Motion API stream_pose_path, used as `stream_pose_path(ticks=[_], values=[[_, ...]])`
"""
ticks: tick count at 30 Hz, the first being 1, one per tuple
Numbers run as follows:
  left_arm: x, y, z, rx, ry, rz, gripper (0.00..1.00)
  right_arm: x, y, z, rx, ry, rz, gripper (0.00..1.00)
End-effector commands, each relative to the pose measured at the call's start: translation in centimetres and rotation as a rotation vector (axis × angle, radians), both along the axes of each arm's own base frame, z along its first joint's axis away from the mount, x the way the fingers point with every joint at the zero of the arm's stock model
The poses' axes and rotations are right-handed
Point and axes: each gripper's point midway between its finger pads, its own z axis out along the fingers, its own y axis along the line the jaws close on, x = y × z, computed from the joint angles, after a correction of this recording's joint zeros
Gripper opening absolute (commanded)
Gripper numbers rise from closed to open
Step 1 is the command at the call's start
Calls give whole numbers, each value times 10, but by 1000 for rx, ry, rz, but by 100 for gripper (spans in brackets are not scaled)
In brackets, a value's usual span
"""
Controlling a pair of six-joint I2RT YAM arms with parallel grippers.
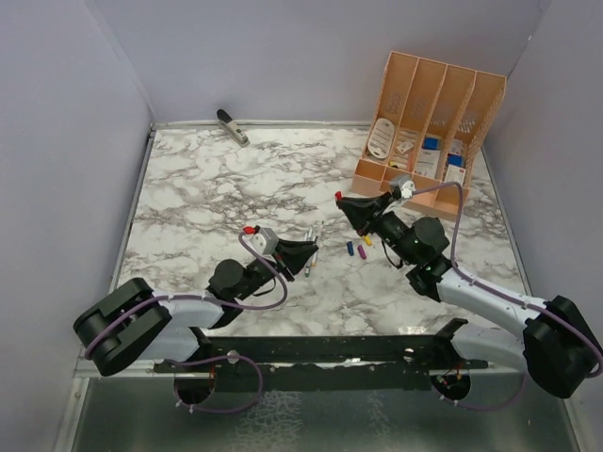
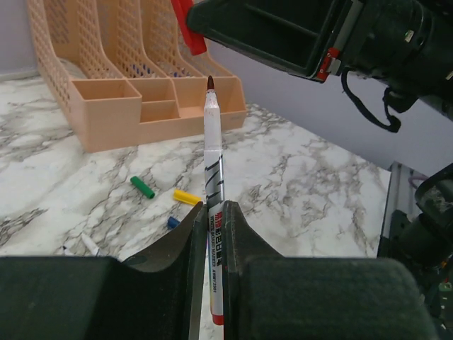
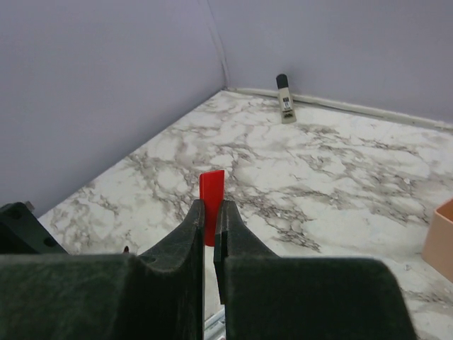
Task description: Insert the pens into the pen caps
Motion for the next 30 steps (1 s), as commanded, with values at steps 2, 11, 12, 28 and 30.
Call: stream_pose_path(ticks=[2, 11, 12, 28, 30], values=[[-20, -13, 50, -189, -123, -107, 0, -29, 5, 61, 176, -191, 75, 1], [-14, -19, 65, -209, -143, -99, 0, -50, 4, 102, 313, -270, 158, 1], [-13, -19, 67, -207, -150, -94, 0, -52, 4, 104, 321, -273, 164, 1], [-8, -28, 92, -256, -162, -104, 0, -83, 5, 109, 399, -390, 295, 1], [-8, -30, 92, -255, -155, -111, 0, -82, 6, 109, 400, -391, 298, 1]])
